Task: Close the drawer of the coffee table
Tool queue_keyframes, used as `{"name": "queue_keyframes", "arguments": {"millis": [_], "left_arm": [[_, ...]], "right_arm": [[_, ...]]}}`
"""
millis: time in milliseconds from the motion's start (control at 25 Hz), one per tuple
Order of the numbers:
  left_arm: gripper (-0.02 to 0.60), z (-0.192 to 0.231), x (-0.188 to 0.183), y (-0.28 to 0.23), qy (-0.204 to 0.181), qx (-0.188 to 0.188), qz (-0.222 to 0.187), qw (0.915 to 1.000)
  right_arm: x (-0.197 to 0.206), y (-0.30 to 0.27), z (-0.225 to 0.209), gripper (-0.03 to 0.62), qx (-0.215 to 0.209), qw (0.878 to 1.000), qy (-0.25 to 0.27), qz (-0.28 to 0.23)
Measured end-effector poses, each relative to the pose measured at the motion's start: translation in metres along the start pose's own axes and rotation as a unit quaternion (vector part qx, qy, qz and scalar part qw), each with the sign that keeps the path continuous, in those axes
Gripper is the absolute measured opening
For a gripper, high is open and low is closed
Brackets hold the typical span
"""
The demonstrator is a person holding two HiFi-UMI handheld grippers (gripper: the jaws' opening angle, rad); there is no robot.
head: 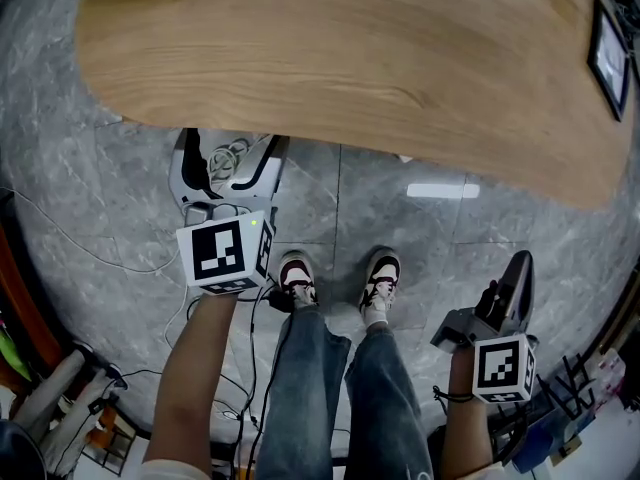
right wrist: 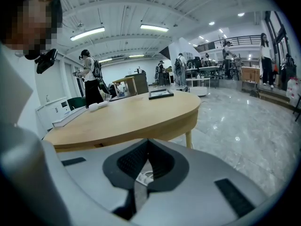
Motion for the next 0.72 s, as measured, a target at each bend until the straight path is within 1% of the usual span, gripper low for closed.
{"name": "queue_keyframes", "arguments": {"millis": [560, 720], "left_arm": [[0.499, 0.008, -0.011, -0.021, -0.008, 0.001, -0.020, 0.9998], [0.499, 0.008, -0.012, -0.026, -0.006, 0.003, -0.018, 0.9998]], "right_arm": [[0.001, -0.001, -0.008, 0.000, 0.007, 1.000, -0.005, 0.000], [0.000, 0.000, -0.012, 0.000, 0.012, 1.000, -0.009, -0.006]]}}
Point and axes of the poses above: the fingertips, and each gripper's own axes: y backward along the fingers, z to its left, x out of its underside, the point moved 3 cm from there along y, backward along the fingers, and after that the axes turned 14 degrees about x, right-handed, at the moved point
